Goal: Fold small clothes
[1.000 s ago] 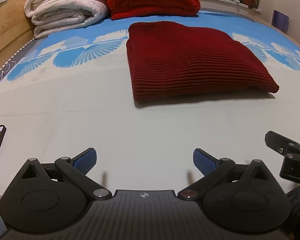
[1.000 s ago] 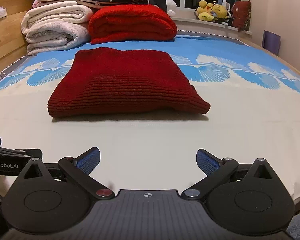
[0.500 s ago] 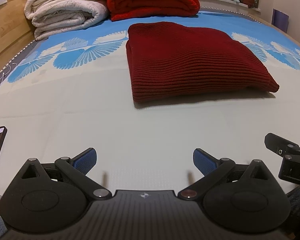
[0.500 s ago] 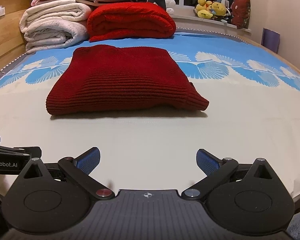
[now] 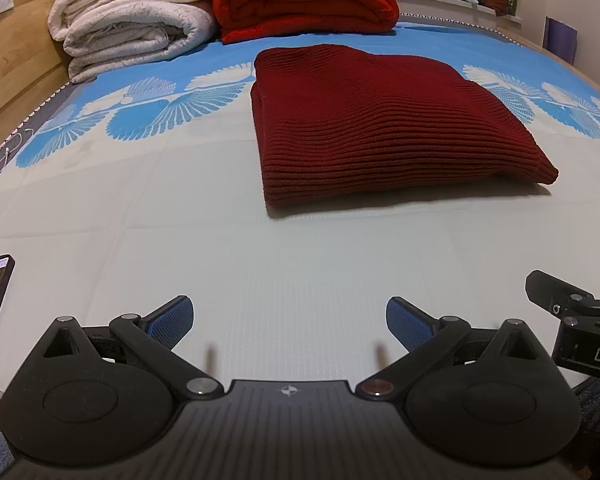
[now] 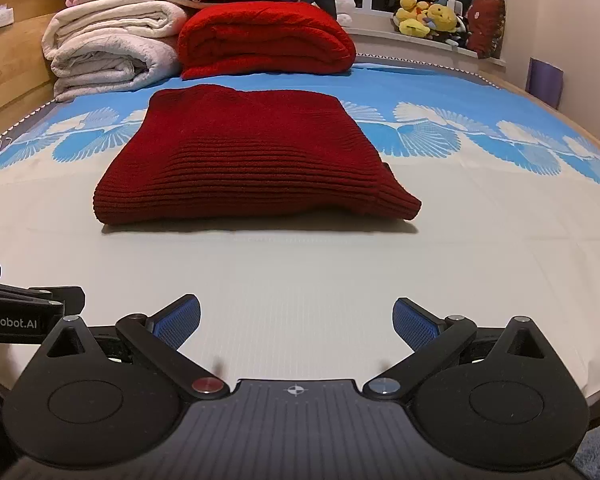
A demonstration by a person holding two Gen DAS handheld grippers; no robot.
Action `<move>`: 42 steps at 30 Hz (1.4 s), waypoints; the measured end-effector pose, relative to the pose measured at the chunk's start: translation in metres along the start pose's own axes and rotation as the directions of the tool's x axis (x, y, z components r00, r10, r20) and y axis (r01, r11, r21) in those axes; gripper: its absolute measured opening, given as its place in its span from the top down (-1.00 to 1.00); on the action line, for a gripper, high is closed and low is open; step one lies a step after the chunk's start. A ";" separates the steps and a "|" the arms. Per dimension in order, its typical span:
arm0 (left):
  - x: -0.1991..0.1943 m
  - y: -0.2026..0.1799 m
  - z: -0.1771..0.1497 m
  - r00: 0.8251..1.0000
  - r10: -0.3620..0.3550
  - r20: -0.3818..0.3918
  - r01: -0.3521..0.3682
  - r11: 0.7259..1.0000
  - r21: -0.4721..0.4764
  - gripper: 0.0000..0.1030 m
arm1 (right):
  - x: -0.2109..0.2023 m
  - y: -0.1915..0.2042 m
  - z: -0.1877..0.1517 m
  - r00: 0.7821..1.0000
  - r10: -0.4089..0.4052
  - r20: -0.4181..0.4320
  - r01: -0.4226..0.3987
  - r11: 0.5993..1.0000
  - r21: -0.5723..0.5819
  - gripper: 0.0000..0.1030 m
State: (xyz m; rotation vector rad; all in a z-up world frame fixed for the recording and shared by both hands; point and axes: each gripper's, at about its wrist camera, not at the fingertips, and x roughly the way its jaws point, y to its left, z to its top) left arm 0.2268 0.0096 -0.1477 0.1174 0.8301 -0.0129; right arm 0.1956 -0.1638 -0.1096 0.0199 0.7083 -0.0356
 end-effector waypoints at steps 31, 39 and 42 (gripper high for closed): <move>0.001 0.000 -0.002 1.000 0.003 0.000 -0.003 1.000 0.014 -0.99 | 0.002 0.000 0.000 1.000 0.004 -0.010 -0.004 1.000 -0.001 -0.97; 0.001 0.002 -0.004 1.000 0.000 -0.001 0.000 1.000 0.016 -0.99 | 0.002 -0.001 -0.001 1.000 0.009 -0.007 -0.009 1.000 0.001 -0.97; 0.000 0.001 -0.004 1.000 -0.003 0.005 0.003 1.000 0.023 -0.99 | 0.001 -0.001 -0.001 1.000 0.009 -0.009 -0.009 1.000 0.000 -0.97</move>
